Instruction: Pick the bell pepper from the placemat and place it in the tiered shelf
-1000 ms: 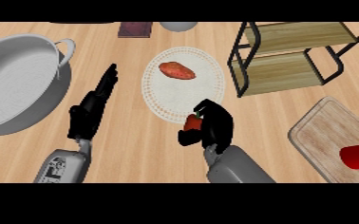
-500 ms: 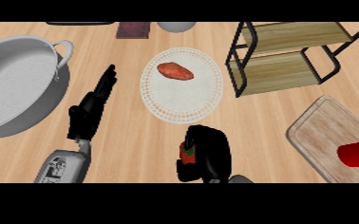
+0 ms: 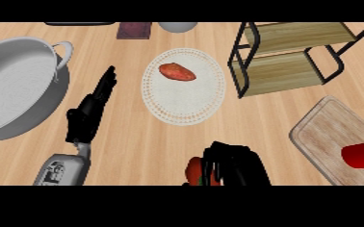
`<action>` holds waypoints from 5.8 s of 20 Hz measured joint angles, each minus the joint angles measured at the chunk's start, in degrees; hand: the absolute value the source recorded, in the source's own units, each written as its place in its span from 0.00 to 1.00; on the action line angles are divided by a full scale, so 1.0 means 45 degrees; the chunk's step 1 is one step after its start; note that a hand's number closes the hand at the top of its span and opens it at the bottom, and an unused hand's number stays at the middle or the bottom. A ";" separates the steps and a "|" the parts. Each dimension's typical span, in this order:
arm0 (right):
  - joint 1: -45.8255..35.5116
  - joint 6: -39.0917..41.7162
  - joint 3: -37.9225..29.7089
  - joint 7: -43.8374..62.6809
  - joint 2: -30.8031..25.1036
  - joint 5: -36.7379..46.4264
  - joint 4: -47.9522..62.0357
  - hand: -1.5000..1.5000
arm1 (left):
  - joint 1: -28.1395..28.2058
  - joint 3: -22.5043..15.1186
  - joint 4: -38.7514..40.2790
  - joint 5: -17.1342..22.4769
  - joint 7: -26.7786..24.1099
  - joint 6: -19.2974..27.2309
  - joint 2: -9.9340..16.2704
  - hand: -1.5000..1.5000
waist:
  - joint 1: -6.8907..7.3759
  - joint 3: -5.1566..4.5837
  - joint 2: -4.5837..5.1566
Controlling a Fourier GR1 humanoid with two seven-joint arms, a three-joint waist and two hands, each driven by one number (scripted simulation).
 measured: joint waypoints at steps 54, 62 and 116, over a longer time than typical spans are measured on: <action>-0.8295 0.3486 -1.1447 -0.4136 -0.2034 0.1990 0.4423 1.00 | 0.0018 0.0394 0.0046 -0.0752 -0.0159 -0.0490 -0.0613 0.50 | 0.0270 -0.0001 0.0098; -0.8481 0.0926 -1.2988 -0.5864 -0.1140 0.0464 0.6236 1.00 | -0.0201 0.0520 0.0071 -0.0677 -0.0020 -0.0687 -0.0619 0.50 | 0.0309 0.0009 0.0118; -0.7061 0.2896 -2.0841 -0.2735 -0.6842 -0.6905 0.7318 0.00 | 0.0331 0.0980 -0.0351 -0.0982 0.0134 -0.0798 -0.0890 0.50 | -0.0154 0.0009 -0.0024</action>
